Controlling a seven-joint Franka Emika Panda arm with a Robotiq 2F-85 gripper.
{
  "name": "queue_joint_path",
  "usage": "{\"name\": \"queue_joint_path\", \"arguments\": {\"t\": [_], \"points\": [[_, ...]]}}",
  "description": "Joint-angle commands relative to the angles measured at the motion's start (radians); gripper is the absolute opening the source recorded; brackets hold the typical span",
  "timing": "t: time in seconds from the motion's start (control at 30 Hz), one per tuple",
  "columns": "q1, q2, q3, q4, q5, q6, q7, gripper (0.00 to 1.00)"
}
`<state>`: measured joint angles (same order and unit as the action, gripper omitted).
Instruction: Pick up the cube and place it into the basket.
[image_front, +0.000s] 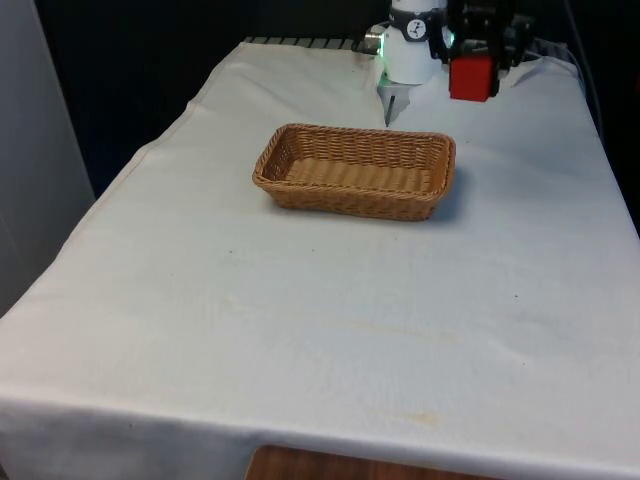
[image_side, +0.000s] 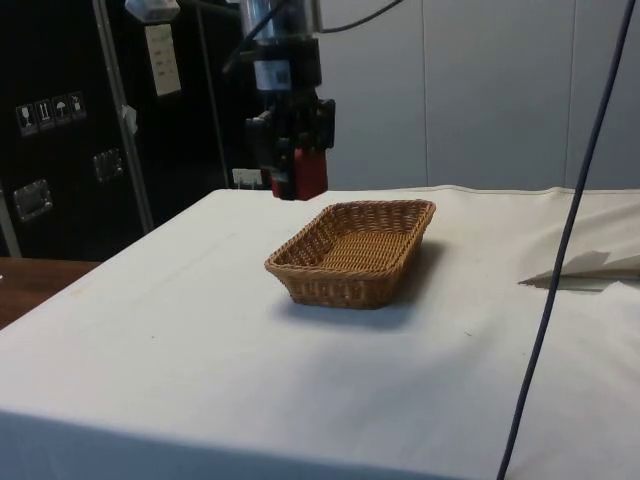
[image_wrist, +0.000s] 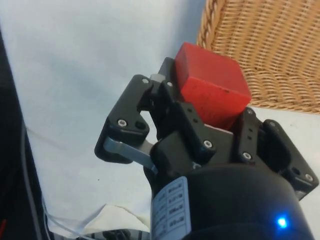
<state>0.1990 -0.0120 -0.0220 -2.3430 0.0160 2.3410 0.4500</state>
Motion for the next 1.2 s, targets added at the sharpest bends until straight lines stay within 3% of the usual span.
{"name": "queue_joint_path", "arguments": {"t": [0.0,0.3,0.33,0.47,0.93,1.17], "points": [[-0.002,-0.002,-0.004,-0.01,0.016,0.016,-0.021,0.0],[-0.009,-0.001,-0.045,-0.021,0.026,0.023,-0.071,0.0],[-0.006,0.0,-0.046,-0.016,0.006,0.014,-0.054,0.0],[-0.011,-0.002,-0.074,-0.035,0.037,0.03,-0.111,0.0],[-0.013,-0.001,-0.12,-0.067,0.022,0.03,-0.162,0.0],[-0.019,0.004,-0.16,-0.098,0.022,0.064,-0.22,0.0]]}}
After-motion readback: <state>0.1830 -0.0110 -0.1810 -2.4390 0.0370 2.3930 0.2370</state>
